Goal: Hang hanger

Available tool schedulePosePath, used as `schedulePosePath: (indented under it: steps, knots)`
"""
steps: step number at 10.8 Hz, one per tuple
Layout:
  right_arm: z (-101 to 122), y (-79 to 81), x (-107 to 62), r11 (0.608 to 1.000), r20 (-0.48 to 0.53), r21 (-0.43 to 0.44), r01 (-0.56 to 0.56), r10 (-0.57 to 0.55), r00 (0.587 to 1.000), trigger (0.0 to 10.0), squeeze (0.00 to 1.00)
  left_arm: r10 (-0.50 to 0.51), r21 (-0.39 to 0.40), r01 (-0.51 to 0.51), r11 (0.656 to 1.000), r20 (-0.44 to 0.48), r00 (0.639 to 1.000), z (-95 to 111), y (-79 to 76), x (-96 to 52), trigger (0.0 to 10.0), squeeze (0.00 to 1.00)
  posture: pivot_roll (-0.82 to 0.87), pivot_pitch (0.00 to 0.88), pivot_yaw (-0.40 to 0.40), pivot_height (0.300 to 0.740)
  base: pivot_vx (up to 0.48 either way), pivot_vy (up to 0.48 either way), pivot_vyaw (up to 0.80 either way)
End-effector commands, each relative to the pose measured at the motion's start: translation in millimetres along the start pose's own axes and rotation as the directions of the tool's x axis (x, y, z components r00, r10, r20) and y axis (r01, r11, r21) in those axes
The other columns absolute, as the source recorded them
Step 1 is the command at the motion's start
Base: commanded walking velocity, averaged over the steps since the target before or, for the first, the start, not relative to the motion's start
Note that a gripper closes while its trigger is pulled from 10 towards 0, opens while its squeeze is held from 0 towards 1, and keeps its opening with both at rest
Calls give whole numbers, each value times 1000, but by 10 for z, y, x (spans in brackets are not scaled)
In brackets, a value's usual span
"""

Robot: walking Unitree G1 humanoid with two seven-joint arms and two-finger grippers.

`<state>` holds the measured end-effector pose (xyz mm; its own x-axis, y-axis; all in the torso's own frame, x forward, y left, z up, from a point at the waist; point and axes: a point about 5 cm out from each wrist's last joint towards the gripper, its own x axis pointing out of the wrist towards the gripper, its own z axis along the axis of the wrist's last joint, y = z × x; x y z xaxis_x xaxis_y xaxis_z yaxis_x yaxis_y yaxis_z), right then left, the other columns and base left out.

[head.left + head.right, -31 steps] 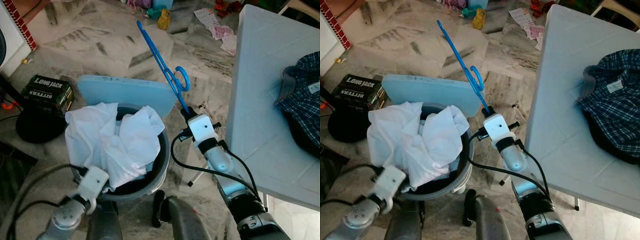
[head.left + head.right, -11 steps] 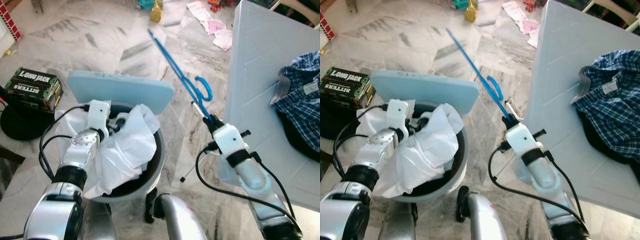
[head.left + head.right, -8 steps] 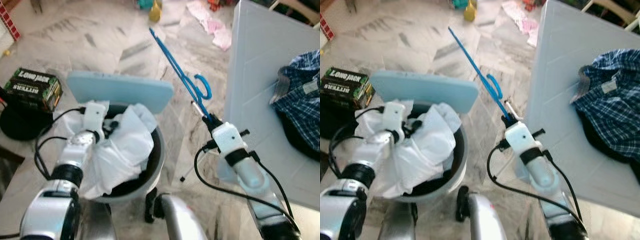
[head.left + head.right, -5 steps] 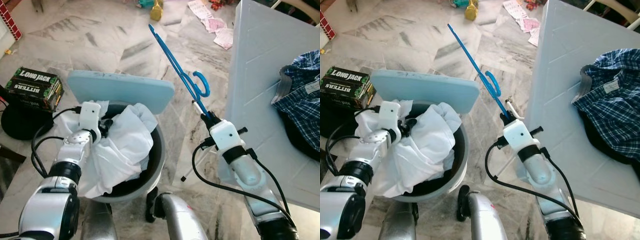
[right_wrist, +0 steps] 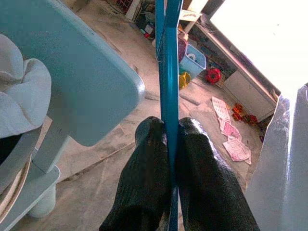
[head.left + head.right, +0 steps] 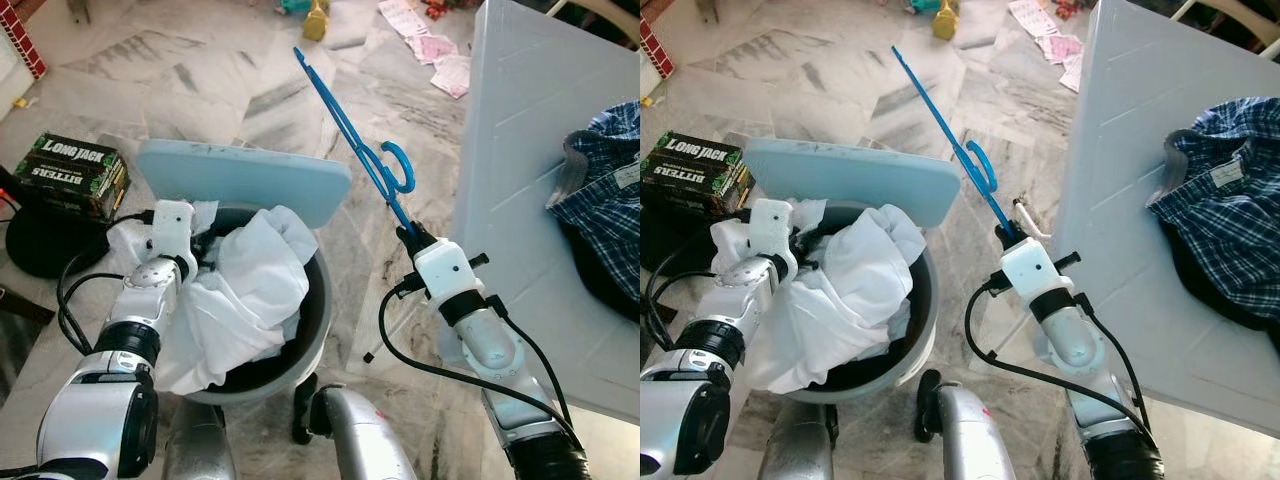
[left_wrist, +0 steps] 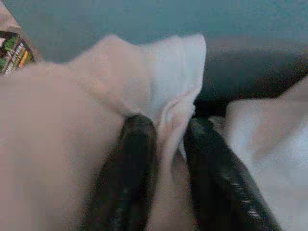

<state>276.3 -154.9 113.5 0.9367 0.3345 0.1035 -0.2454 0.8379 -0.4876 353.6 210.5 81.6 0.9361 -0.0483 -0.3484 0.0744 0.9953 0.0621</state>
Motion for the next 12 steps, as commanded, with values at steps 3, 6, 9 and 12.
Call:
schedulePosePath:
  steps: [3, 6, 9, 12]
  knots:
    - [-143, 20, -77, 1000, -65, 3, -4, 4, 998, 10000, 0, 36, -61, -28, 998, 136, 990, 140, 21, -5, 0, 0, -58, 315, -170, 740, 0, 0, 0]
    - [-146, 18, -34, 1000, -62, 4, 1, 0, 998, 10000, 0, 35, -71, -21, 997, 207, 978, 227, 20, -11, 0, 0, -51, 310, -168, 740, 0, 0, 0]
    - [-147, 28, -35, 1000, -58, 4, 0, 0, 998, 10000, 0, 38, -23, -34, 999, 206, 978, 273, -9, -9, 0, 0, -51, 310, -163, 740, 0, 0, 0]
    - [-163, 70, -45, 1000, -63, 10, -5, 6, 998, 10000, 0, -94, 3, 94, 996, 88, 992, 138, -282, -52, 10000, 1000, -39, 317, -163, 740, 0, 0, 0]
